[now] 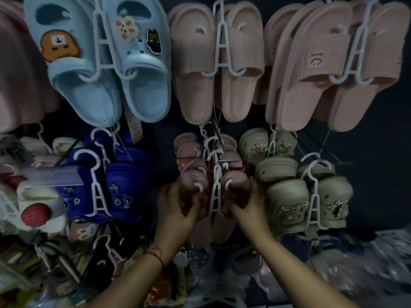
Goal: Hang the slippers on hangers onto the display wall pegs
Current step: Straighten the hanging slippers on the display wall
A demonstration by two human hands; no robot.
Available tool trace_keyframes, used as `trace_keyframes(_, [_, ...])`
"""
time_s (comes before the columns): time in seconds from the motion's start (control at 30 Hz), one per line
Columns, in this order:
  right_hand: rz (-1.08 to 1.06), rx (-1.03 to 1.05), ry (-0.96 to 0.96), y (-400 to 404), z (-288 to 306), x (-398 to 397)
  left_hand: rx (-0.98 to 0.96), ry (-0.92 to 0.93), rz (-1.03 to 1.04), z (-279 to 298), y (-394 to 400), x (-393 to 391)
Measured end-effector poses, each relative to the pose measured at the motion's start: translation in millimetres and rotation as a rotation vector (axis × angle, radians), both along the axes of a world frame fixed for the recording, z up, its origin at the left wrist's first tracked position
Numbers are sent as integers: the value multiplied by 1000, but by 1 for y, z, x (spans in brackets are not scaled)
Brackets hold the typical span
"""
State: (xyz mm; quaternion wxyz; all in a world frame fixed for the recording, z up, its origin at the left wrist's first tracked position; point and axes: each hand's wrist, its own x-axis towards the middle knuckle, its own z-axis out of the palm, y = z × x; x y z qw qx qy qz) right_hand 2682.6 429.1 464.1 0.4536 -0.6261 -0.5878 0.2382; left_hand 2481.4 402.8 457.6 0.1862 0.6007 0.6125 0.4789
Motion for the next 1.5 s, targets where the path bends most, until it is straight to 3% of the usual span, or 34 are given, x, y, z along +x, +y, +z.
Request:
trace_keyframes(0.07, [-65, -101, 155, 7, 6, -6, -175, -356, 73, 3, 8, -3])
trace_keyframes(0.13, [-34, -315, 307, 12, 15, -9, -308, -563, -45, 2, 20, -13])
trace_keyframes(0.2, [34, -420, 449, 15, 24, -10, -396, -539, -134, -2, 28, -23])
trace_keyframes(0.3, [-34, -262, 342, 25, 27, -11, -363, -483, -164, 2, 30, -23])
trace_keyframes(0.53, [-150, -83, 401, 33, 25, -9, -281, -476, -135, -4, 33, -9])
trace_keyframes(0.77, [-178, -398, 461, 70, -7, -2, -363, -528, -195, -11, 43, -12])
trace_keyframes(1.1, [17, -381, 423, 68, 2, -5, -348, -634, -165, 2, 47, -1])
trace_keyframes(1.33, [-35, -258, 435, 51, -7, -27, -229, -560, -91, 4, 43, -12])
trace_keyframes(1.5, [-50, -315, 496, 61, -37, -25, -207, -438, -135, 1, 46, -16])
